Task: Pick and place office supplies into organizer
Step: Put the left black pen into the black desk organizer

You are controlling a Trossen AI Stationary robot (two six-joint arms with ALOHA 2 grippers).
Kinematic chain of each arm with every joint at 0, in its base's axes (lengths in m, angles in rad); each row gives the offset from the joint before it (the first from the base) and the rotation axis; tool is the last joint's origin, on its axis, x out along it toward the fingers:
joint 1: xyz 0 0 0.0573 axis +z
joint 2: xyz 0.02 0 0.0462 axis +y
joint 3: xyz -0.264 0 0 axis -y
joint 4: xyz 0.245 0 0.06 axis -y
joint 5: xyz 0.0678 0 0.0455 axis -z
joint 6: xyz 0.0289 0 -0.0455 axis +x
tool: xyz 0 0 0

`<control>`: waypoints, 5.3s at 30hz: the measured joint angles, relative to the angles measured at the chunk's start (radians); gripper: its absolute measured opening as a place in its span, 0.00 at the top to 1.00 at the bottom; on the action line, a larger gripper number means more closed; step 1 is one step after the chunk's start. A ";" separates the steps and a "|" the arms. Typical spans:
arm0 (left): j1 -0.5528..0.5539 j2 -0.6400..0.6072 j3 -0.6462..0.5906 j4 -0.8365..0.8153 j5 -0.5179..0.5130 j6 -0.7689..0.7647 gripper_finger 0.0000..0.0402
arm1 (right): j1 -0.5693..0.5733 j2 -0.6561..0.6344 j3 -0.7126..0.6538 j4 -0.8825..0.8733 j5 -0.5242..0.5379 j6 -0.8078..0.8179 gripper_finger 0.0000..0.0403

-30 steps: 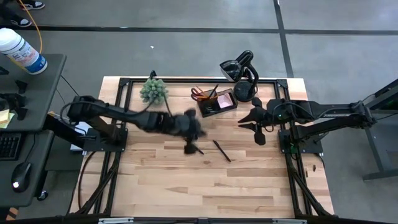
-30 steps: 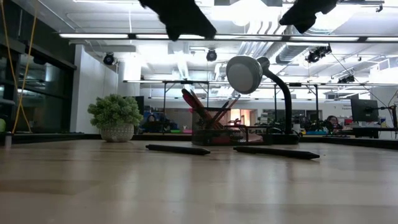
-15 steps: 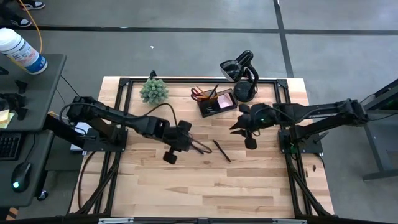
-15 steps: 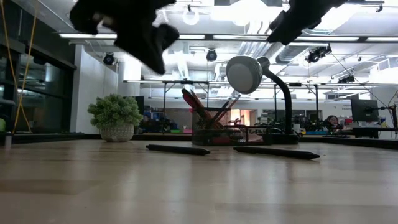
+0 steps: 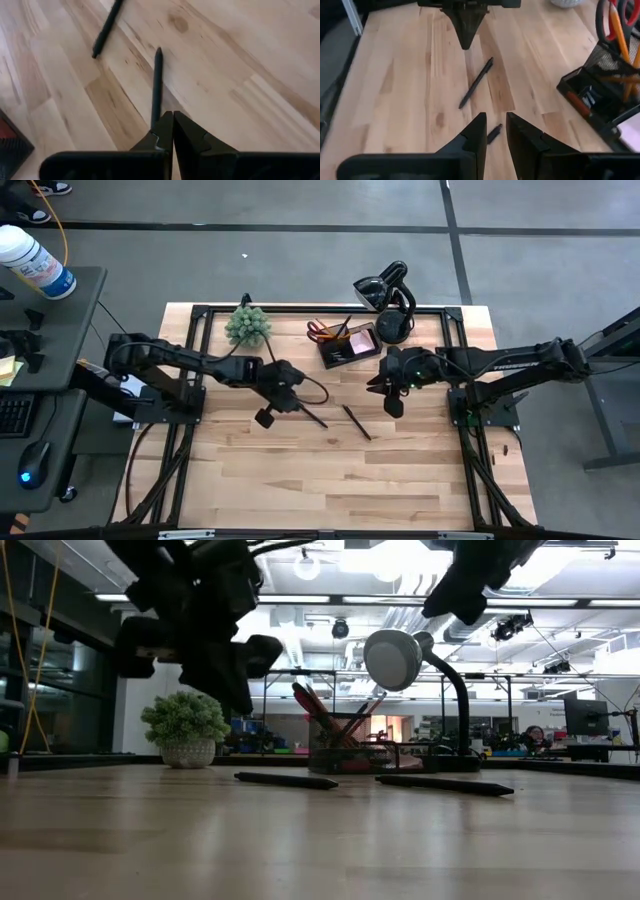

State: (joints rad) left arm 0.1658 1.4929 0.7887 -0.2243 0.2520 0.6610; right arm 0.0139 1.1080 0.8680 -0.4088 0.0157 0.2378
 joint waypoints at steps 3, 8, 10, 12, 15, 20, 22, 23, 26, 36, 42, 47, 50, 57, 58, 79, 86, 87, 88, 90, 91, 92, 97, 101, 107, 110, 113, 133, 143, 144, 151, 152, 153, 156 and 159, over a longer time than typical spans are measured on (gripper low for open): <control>0.036 -0.002 -0.033 0.045 0.026 0.045 1.00 | 0.000 0.000 0.000 0.016 0.009 0.078 0.83; 0.097 -0.002 -0.049 0.065 0.075 0.146 1.00 | 0.000 0.000 0.000 0.028 0.033 0.141 0.83; 0.119 -0.002 -0.049 0.083 0.102 0.184 1.00 | 0.000 0.000 0.000 0.029 0.058 0.146 0.83; 0.144 -0.002 -0.048 0.090 0.140 0.221 1.00 | 0.000 0.000 0.000 0.029 0.080 0.140 0.83; 0.180 0.009 -0.048 0.113 0.183 0.249 1.00 | 0.000 0.000 0.000 0.029 0.091 0.124 0.83; 0.236 0.046 -0.048 0.150 0.250 0.248 1.00 | 0.000 0.000 0.000 0.027 0.112 0.121 0.83; 0.250 0.064 -0.048 0.177 0.280 0.230 1.00 | 0.000 0.000 0.000 0.026 0.125 0.122 0.83; 0.255 0.070 -0.048 0.182 0.291 0.228 1.00 | 0.000 0.000 0.000 0.026 0.132 0.122 0.83; 0.254 0.093 -0.048 0.200 0.311 0.218 1.00 | 0.000 0.000 0.000 0.025 0.135 0.121 0.83; 0.254 0.188 -0.048 0.224 0.314 0.221 1.00 | 0.000 0.000 0.000 0.025 0.135 0.121 0.83; 0.253 0.235 -0.048 0.220 0.324 0.221 1.00 | 0.000 0.000 0.000 0.026 0.135 0.122 0.83; 0.253 0.257 -0.048 0.216 0.322 0.212 1.00 | 0.000 0.000 0.000 0.026 0.133 0.123 0.83; 0.254 0.258 -0.048 0.214 0.319 0.176 1.00 | 0.000 0.000 0.000 0.026 0.132 0.124 0.83; 0.254 0.258 -0.048 0.211 0.343 0.164 1.00 | 0.000 0.000 0.000 0.026 0.132 0.122 0.83; 0.254 0.258 -0.048 0.209 0.342 0.164 1.00 | 0.000 0.000 0.000 0.026 0.132 0.122 0.83; 0.254 0.257 -0.048 0.162 0.241 0.117 0.74 | 0.000 0.000 0.000 0.026 0.131 0.122 0.83; 0.255 0.279 -0.045 0.169 0.262 0.087 0.78 | 0.000 0.000 0.000 0.026 0.131 0.121 0.83; 0.255 0.282 -0.045 0.172 0.269 0.086 0.79 | 0.000 0.000 0.000 0.026 0.131 0.121 0.83; 0.255 0.283 -0.045 0.175 0.278 0.081 0.79 | 0.000 0.000 0.000 0.026 0.132 0.121 0.83; 0.255 0.286 -0.045 0.184 0.297 0.065 0.80 | 0.000 0.000 0.000 0.026 0.133 0.122 0.83; 0.255 0.286 -0.046 0.186 0.304 0.064 0.81 | 0.000 0.000 0.000 0.026 0.133 0.122 0.83; 0.255 0.286 -0.046 0.186 0.309 0.064 0.81 | 0.000 0.000 0.000 0.026 0.133 0.122 0.83; 0.254 0.287 -0.046 0.172 0.323 0.088 0.86 | 0.000 0.000 0.000 0.026 0.133 0.121 0.83; 0.254 0.287 -0.046 0.168 0.324 0.093 0.93 | 0.000 0.000 0.001 0.026 0.134 0.121 0.83; 0.252 0.286 -0.046 0.175 0.330 0.094 0.99 | 0.000 0.000 0.001 0.026 0.135 0.121 0.83; 0.253 0.286 -0.047 0.176 0.340 0.094 0.99 | 0.000 0.000 0.001 0.026 0.135 0.121 0.83; 0.253 0.284 -0.047 0.167 0.365 0.090 1.00 | 0.000 0.000 0.001 0.026 0.135 0.121 0.83; 0.250 0.251 0.023 0.164 0.342 0.012 1.00 | 0.000 0.000 0.001 0.025 0.135 0.120 0.83; 0.245 0.251 0.023 0.154 0.322 -0.014 1.00 | 0.000 0.000 0.001 0.025 0.135 0.121 0.83; 0.239 0.251 0.023 0.154 0.320 -0.018 1.00 | 0.000 0.000 0.001 0.025 0.135 0.121 0.83; 0.164 0.257 0.023 0.161 0.251 -0.024 0.99 | 0.000 0.000 0.001 0.025 0.135 0.120 0.83; 0.155 0.260 0.023 0.160 0.235 -0.032 0.97 | 0.000 0.000 0.001 0.025 0.135 0.120 0.83; 0.151 0.260 0.022 0.159 0.225 -0.041 0.96 | 0.000 0.000 0.001 0.025 0.135 0.120 0.83; 0.154 0.260 0.023 0.164 0.189 -0.069 0.87 | 0.000 0.000 0.001 0.026 0.135 0.120 0.83; 0.159 0.260 0.023 0.167 0.165 -0.087 0.78 | 0.000 0.000 0.001 0.026 0.135 0.120 0.83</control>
State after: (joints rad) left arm 0.3245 1.7527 0.8116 -0.0574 0.4170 0.5743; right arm 0.0135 1.1080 0.8688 -0.3832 0.1508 0.3580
